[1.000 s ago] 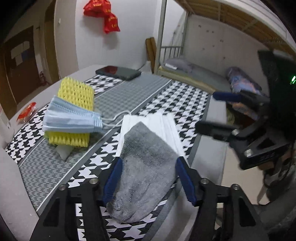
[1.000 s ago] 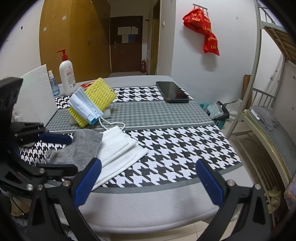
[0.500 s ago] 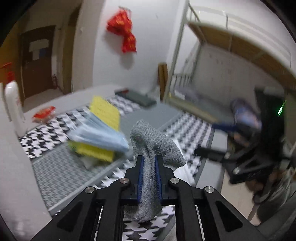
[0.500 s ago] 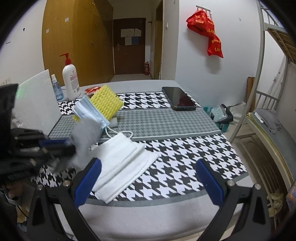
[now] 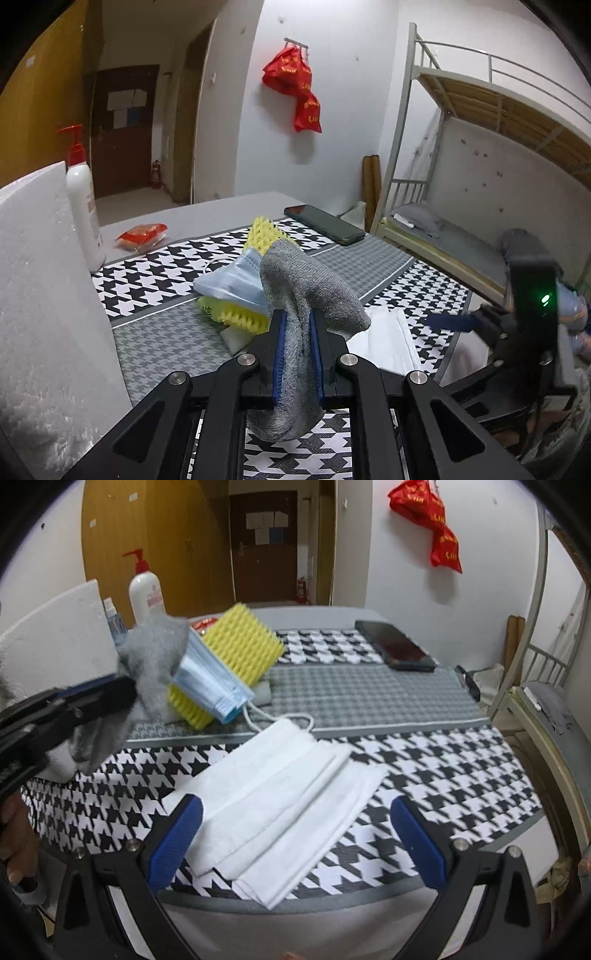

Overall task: Organize soft objects
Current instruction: 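Hold the grey sock in the left gripper while the right gripper grasps a white towel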

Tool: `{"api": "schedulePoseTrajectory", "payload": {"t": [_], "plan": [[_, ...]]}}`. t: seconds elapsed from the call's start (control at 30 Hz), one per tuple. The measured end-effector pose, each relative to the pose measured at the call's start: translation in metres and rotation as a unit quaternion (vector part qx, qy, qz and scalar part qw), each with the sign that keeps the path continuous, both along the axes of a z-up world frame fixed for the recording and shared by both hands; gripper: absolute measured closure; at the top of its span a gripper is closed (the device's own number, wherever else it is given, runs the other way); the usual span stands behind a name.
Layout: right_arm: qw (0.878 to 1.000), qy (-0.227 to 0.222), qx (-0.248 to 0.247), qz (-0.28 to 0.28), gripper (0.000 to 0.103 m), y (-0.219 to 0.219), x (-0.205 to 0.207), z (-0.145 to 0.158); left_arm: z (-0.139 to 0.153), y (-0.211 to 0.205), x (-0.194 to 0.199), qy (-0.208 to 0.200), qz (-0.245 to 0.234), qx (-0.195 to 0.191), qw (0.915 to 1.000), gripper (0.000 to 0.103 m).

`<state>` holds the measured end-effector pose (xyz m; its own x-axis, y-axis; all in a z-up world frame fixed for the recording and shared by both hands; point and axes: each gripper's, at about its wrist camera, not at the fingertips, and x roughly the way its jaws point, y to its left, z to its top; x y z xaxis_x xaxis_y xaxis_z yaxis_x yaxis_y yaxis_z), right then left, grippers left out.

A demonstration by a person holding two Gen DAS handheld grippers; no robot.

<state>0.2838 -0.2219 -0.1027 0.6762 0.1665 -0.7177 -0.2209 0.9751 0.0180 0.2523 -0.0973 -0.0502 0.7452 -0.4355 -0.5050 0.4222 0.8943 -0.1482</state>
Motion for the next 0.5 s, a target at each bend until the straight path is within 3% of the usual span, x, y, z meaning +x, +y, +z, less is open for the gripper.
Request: {"api": "schedulePoseTrajectory", "payload": {"t": [0.13, 0.4, 0.5], "plan": [[1.0, 0.008, -0.008, 0.0, 0.001, 0.005, 0.009, -0.007, -0.001, -0.001, 0.001, 0.003, 0.002, 0.0, 1.0, 0.09], [1.0, 0.021, -0.011, 0.005, 0.013, 0.008, 0.019, -0.013, -0.002, 0.003, 0.005, 0.016, 0.008, -0.004, 0.9998, 0.09], [1.0, 0.02, -0.011, 0.009, 0.025, 0.011, 0.018, -0.011, -0.001, 0.002, 0.004, 0.013, 0.007, -0.004, 0.9999, 0.09]]}}
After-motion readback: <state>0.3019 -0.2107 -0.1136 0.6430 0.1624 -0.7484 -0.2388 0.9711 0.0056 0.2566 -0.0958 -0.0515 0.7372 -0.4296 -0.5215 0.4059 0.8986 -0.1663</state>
